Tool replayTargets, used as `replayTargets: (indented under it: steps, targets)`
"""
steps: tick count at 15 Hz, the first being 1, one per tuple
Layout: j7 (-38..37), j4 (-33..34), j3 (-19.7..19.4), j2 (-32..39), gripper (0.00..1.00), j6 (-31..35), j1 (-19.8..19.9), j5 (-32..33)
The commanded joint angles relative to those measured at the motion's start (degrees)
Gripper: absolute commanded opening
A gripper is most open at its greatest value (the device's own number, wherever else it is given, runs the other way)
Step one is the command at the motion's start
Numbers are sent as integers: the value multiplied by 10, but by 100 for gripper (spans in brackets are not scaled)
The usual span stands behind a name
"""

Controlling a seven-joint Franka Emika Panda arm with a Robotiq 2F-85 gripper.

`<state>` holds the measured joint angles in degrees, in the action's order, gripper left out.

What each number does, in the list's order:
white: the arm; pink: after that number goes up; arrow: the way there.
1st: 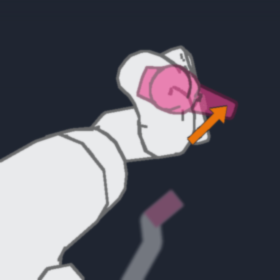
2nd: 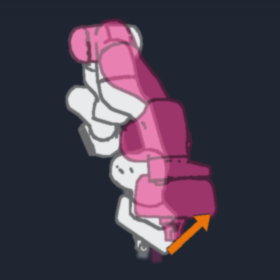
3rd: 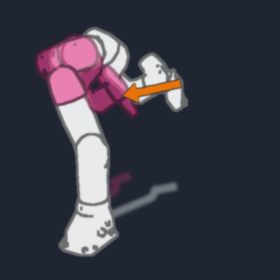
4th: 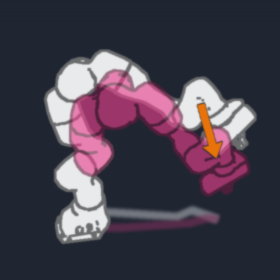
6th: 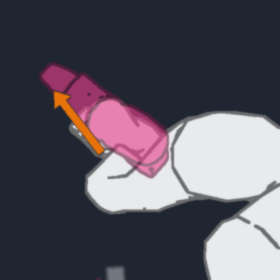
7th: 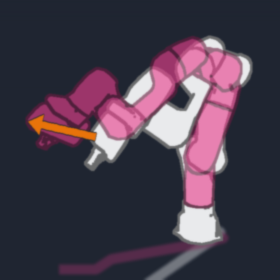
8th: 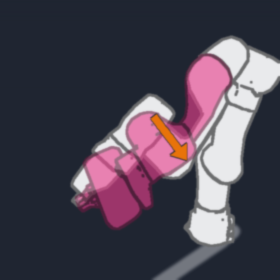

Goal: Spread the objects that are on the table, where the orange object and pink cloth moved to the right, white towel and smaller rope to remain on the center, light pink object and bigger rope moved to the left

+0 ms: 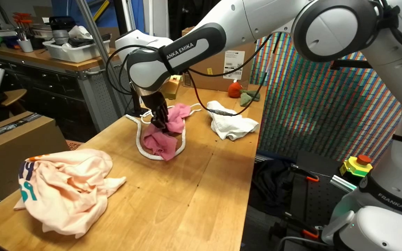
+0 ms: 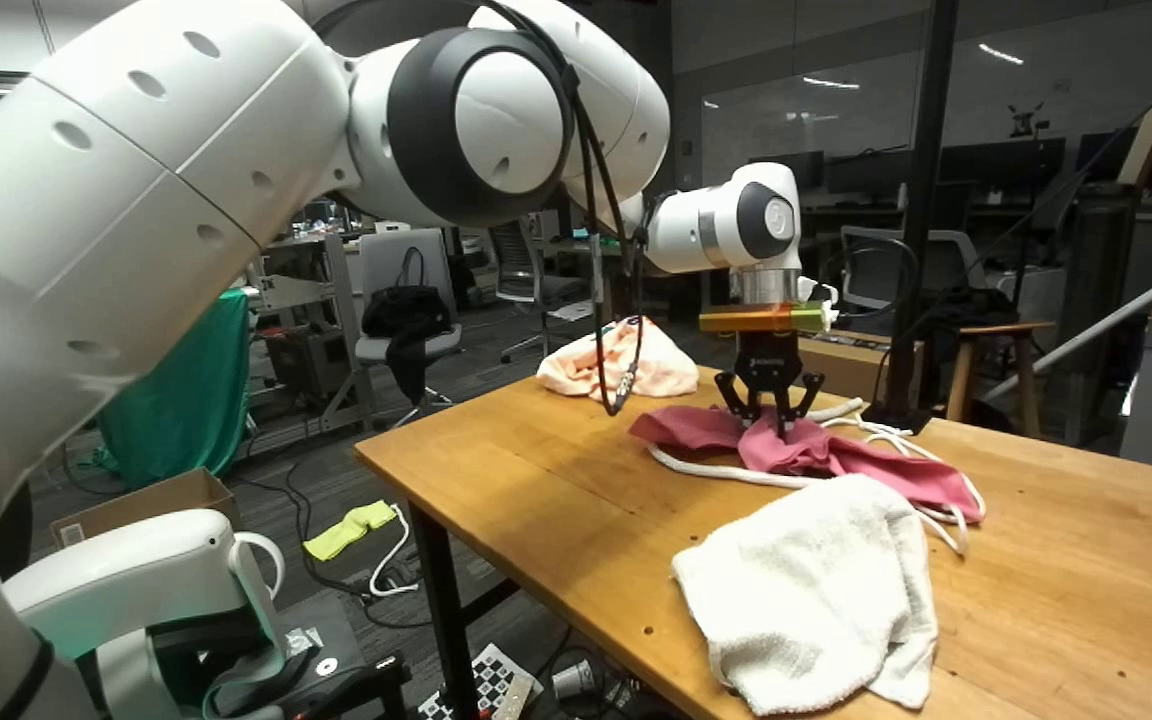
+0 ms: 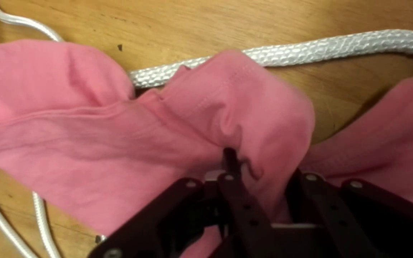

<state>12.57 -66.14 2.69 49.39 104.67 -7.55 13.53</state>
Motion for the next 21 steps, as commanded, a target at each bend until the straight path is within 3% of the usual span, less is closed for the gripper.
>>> replayTargets:
  steps: [1,13,21]
  targets:
    - [-29,16,-19,-8,5,-26,-14,18]
    - [-163,45,-66,-69,3,-28,-21,50]
    - [-316,111,-120,-70,3,-10,-17,62]
